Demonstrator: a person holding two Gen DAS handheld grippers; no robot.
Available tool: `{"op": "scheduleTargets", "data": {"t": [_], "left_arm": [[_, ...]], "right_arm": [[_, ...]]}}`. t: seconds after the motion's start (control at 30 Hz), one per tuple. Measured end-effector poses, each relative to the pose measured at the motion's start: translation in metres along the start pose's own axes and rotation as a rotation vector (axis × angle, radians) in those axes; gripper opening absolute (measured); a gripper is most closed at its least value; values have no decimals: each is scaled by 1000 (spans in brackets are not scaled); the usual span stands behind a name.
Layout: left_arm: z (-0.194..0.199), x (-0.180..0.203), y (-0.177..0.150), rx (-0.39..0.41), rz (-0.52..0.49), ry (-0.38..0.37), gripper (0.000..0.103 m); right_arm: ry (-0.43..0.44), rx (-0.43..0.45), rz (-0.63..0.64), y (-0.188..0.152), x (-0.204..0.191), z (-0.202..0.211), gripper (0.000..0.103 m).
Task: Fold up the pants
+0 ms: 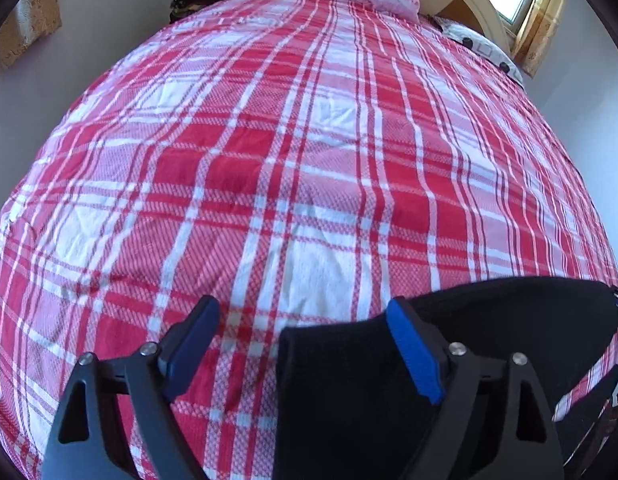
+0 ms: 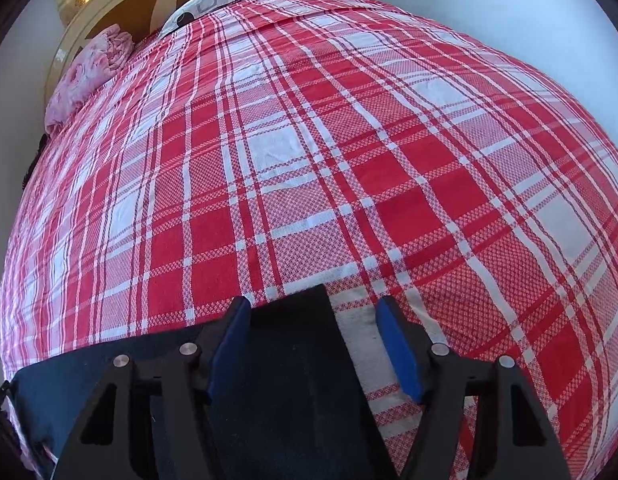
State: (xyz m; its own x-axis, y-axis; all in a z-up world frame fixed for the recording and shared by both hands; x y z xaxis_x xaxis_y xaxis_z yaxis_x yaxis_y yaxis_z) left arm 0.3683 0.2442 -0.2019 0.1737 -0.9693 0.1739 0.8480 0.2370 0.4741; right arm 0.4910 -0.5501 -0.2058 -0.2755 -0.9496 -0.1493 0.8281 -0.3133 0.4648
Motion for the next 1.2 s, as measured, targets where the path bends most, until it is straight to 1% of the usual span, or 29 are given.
{"op": "scheduleTargets", "data": {"t": [0.1, 0.13, 0.17, 0.2, 0.23, 0.3, 0.33, 0.37, 0.4, 0.43, 0.47, 0.5, 0.53, 0.57, 0.6, 0.7, 0.77, 0.87, 1.07, 1.2], "left_arm": [[-4, 5, 0, 12, -10, 10, 86], [-4, 8, 0, 15, -14, 5, 79], [-5, 13, 0, 18, -22, -12, 66], [-5, 20, 0, 19, -35, -54, 59], [-5, 25, -2, 12, -40, -90, 52], [-5, 25, -1, 0, -26, -91, 51], [-4, 23, -1, -5, -24, -89, 44], [-4, 21, -1, -12, -16, -92, 41], [-2, 19, -2, -7, -5, -118, 39], [0, 18, -3, 0, 12, -153, 28], [1, 16, -5, -5, 32, -164, 14], [2, 14, -6, -14, 45, -181, 14], [6, 16, -6, -3, 36, -195, 13], [10, 19, -6, 6, 17, -194, 13], [12, 22, -7, 10, 6, -192, 13], [24, 27, -3, 47, -28, -177, 12], [30, 29, 1, 70, -30, -183, 12], [34, 30, 3, 80, -34, -190, 11], [58, 33, -2, 133, -33, -252, 11], [80, 38, -12, 176, -33, -305, 11]], "right_arm": [[-16, -2, 11, 0, 0, -3, 61], [-22, 0, 14, 0, -1, -3, 59], [-27, 1, 17, -1, -1, -3, 52], [-26, 4, 19, -1, -1, -2, 43], [-23, 7, 20, -1, -1, -1, 40], [-18, 7, 29, -1, 0, 1, 31], [-13, 8, 35, -1, -1, 2, 29], [-10, 9, 38, -1, -1, 3, 27], [-9, 11, 39, -2, -1, 4, 26], [-9, 15, 41, -2, -1, 4, 25], [-11, 21, 44, -2, -2, 4, 23], [-11, 28, 43, -2, -2, 4, 19], [-11, 38, 40, -2, -2, 5, 17], [-11, 48, 38, -2, -3, 6, 12], [-6, 57, 37, -1, -4, 7, 9], [-20, 80, 56, 0, -9, 13, 9], [-29, 95, 63, 1, -11, 19, 8], [-27, 123, 65, 5, -13, 29, 8], [-2, 175, 72, 4, -17, 58, 8], [49, 232, 69, -5, -20, 90, 8]]}}
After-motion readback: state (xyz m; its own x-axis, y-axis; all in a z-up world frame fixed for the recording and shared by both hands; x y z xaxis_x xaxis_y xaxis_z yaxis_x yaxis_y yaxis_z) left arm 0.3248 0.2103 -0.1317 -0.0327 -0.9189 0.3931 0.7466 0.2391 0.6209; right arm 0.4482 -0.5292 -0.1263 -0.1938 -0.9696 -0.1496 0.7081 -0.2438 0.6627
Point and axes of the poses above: each gripper's, at about its wrist camera, not at the fingertips, and z roughly against the way its jaws point, x to its right, y to its top, the point moved 8 cm from there along -z, roughly the way its jaws point, and after that the axes turned 3 degrees about x, right-handed, at the moved point
